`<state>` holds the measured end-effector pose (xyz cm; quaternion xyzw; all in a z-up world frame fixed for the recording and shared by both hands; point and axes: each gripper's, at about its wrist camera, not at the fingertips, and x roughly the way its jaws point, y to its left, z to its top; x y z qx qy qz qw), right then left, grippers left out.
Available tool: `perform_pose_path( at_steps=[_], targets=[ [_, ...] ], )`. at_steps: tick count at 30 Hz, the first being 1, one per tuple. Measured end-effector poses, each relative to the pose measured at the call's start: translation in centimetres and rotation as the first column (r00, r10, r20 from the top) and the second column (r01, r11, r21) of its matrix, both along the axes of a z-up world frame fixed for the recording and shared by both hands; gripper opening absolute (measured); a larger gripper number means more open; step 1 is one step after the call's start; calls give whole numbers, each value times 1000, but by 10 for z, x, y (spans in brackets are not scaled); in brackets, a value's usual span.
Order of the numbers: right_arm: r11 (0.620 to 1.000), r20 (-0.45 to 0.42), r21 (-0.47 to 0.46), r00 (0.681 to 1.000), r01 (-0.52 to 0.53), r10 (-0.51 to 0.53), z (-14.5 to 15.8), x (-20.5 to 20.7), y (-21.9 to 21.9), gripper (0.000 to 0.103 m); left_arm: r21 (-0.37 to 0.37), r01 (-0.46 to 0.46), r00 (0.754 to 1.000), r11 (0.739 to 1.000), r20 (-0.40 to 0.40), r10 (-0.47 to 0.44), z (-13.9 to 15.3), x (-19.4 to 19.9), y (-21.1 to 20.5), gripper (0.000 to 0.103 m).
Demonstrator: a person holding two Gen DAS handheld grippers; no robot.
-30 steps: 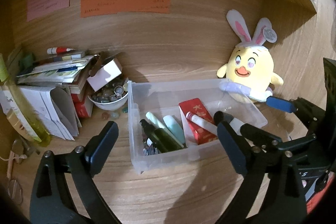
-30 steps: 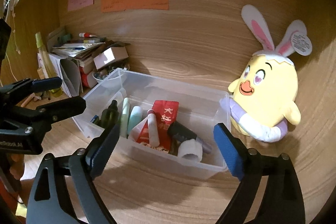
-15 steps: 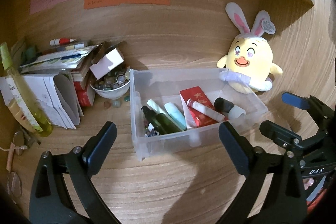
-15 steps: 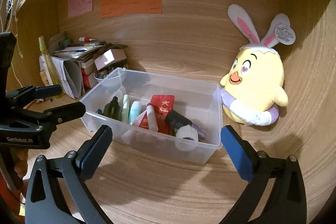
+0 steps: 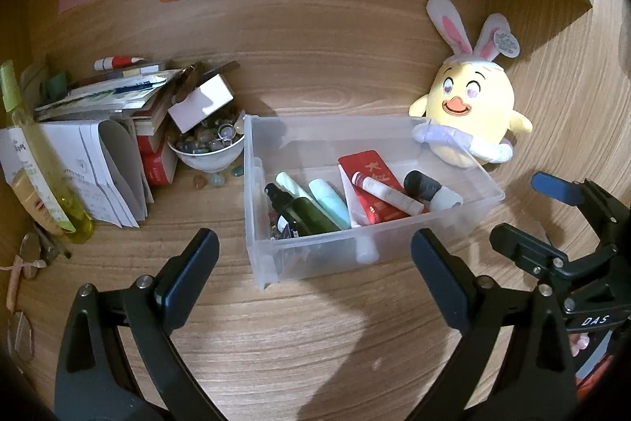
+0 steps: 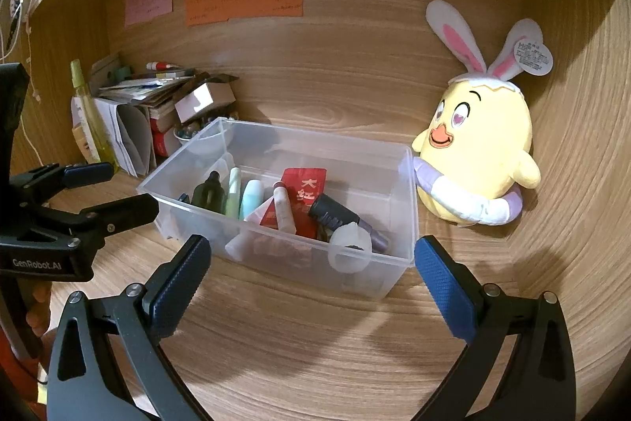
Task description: Organize objects
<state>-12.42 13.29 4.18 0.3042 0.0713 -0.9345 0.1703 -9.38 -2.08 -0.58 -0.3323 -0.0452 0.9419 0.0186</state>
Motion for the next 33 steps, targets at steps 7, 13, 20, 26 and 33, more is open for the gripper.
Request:
perform_pose_path(
  at_steps=[7, 13, 20, 26, 33],
  targets=[
    [1000, 0, -5, 1000, 0, 0, 0, -1, 2, 103, 2, 1, 1000, 1000, 1, -1, 0, 0, 0, 99],
    [1000, 9, -16, 1000, 2, -1, 0, -2, 3, 103, -3, 4, 1000, 1000, -2, -4, 1, 1, 1, 99],
    [1000, 10, -22, 1000, 1, -1, 0, -3, 4, 103, -16, 9, 1000, 1000, -7, -9, 2, 1, 4, 99],
    [1000, 9, -26, 1000, 2, -2, 1, -2, 5, 103, -19, 11, 1000, 1000, -8, -11, 3, 2, 5, 99],
    [1000, 10, -25, 1000, 4, -4, 0, -2, 5, 103, -33, 22, 999, 999, -33, -23, 7, 5, 9, 99]
  ],
)
